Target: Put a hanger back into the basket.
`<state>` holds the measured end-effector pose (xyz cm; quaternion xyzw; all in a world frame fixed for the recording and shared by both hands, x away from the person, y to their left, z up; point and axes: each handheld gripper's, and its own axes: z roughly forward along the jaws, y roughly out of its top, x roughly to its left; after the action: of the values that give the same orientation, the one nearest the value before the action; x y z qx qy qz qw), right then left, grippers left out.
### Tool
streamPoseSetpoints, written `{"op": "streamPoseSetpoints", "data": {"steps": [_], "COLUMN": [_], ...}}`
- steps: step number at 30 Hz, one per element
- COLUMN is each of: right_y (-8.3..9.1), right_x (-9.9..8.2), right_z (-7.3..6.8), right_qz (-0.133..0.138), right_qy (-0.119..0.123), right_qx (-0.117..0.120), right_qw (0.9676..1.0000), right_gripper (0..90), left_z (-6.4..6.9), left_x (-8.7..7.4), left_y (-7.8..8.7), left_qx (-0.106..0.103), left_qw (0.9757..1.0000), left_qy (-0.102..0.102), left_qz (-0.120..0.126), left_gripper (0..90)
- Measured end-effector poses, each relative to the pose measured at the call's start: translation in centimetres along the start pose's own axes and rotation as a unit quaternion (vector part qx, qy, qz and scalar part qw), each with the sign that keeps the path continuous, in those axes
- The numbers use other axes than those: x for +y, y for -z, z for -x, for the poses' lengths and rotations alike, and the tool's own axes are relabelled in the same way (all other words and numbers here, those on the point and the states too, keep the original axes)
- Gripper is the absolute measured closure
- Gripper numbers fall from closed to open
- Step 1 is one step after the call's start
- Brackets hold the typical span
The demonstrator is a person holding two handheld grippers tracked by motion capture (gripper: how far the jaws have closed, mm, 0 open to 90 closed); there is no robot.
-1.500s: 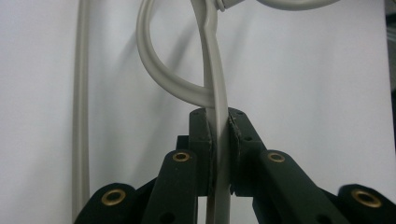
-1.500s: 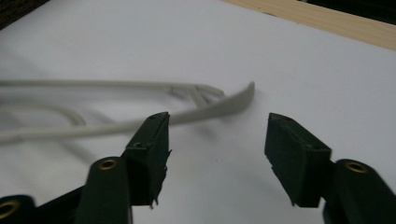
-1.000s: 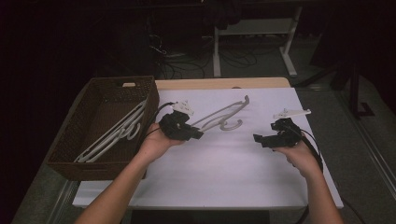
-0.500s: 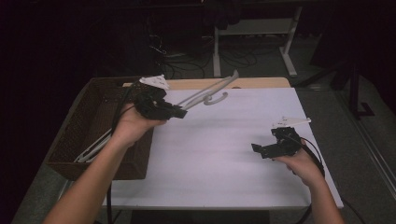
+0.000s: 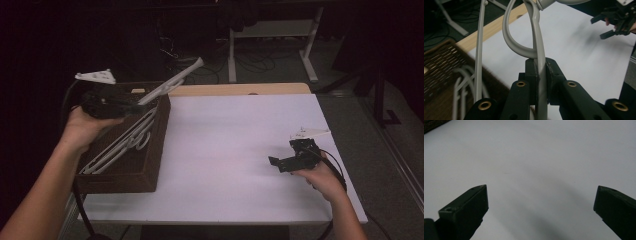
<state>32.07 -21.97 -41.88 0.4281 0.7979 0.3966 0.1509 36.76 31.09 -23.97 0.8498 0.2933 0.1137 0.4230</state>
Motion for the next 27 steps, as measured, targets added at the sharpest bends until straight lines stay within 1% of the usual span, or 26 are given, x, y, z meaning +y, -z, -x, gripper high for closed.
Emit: {"op": "streamPoseSetpoints", "data": {"steps": [2, 3, 4, 7, 11, 14, 16, 21, 27], "right_y": [0.0, 0.0, 0.0, 0.1, 0.1, 0.0, 0.0, -0.1, -0.2], "right_x": [0.0, 0.0, 0.0, 0.0, -0.1, 0.0, 0.0, -0.1, 0.0], "right_z": [0.1, 0.1, 0.1, 0.3, 0.5, 0.6, 0.6, 0.6, 0.6], "right_qz": [0.000, 0.000, 0.001, 0.002, 0.001, 0.002, 0.001, -0.001, -0.002], "right_qy": [0.000, 0.000, -0.001, -0.004, -0.005, -0.005, -0.005, -0.005, -0.005], "right_qx": [-0.002, -0.002, -0.003, -0.006, -0.008, -0.010, -0.010, -0.011, -0.011], "right_qw": [1.0000, 1.0000, 1.0000, 1.0000, 1.0000, 0.9999, 0.9999, 0.9999, 0.9999], "right_gripper": [0.0, 0.0, 0.0, 0.0, 0.0, 0.0, 0.0, 0.0, 0.0], "left_z": [-0.9, -0.9, -1.6, -2.5, -3.2, -3.5, -3.8, -4.6, -5.4], "left_x": [-1.1, -1.1, -2.2, -4.0, -6.2, -7.5, -8.3, -10.3, -11.8], "left_y": [1.0, 1.0, 1.8, 2.8, 3.7, 4.2, 4.4, 4.2, 3.0], "left_qx": [0.008, 0.008, 0.013, 0.019, 0.020, 0.031, 0.034, 0.042, 0.044], "left_qw": [0.9999, 0.9999, 0.9997, 0.9993, 0.9988, 0.9982, 0.9978, 0.9962, 0.9949], "left_qy": [0.010, 0.010, 0.020, 0.032, 0.044, 0.051, 0.056, 0.073, 0.085], "left_qz": [0.003, 0.003, 0.005, 0.002, 0.000, -0.007, -0.010, -0.022, -0.032], "left_gripper": [82.5, 82.5, 82.5, 82.5, 82.5, 82.5, 82.4, 82.4, 82.4]}}
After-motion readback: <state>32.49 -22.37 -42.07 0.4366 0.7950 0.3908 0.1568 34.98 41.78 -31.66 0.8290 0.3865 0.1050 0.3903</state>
